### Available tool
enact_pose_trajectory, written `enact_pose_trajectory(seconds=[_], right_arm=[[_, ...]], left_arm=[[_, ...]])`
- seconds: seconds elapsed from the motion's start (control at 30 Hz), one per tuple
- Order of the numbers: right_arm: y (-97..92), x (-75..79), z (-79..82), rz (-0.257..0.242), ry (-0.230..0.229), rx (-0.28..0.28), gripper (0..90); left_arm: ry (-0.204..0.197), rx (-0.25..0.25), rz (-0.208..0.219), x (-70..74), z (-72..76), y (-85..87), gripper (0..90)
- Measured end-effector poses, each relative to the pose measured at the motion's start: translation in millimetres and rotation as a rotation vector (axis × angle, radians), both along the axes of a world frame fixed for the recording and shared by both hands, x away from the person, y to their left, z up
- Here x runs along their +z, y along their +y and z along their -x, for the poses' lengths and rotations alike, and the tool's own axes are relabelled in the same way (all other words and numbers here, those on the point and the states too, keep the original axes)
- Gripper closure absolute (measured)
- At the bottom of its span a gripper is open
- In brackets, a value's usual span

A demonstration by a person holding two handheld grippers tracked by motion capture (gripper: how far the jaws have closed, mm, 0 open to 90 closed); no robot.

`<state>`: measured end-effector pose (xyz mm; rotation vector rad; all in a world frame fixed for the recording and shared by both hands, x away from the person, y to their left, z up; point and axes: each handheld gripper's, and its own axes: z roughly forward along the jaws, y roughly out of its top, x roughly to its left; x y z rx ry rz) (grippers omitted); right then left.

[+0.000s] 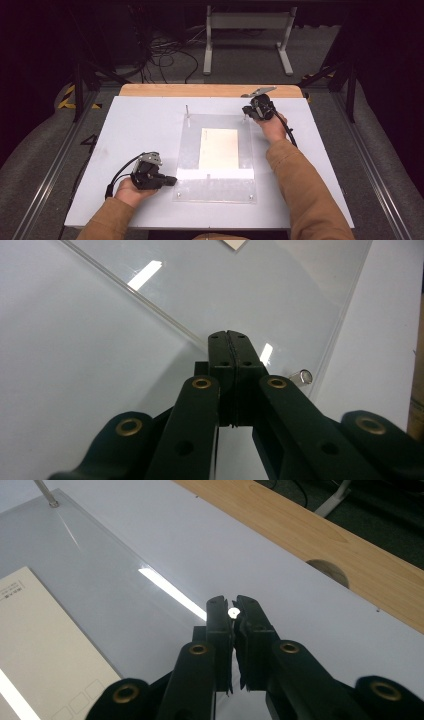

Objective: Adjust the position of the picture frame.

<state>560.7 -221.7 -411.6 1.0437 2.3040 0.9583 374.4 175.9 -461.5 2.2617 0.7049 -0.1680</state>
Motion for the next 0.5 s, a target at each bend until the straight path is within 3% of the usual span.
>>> enact_pose_trajectory(seconds=[0.17, 0.37, 0.5], right_arm=[[-1.2, 3.9, 7.2, 0.027, 0.01, 0.004, 84.6], [-6.5, 3.3, 23.9, 0.026, 0.022, 0.018, 84.8], [-14.5, 2.2, 35.9, 0.019, 0.027, 0.034, 84.7]], left_arm=[[0.009, -0.027, 0.012, -1.3, 3.5, -0.3, 89.7], [0.026, -0.124, 0.031, -3.1, 16.1, -6.9, 89.6], [0.028, -0.165, 0.019, -1.8, 24.0, -12.7, 89.6]])
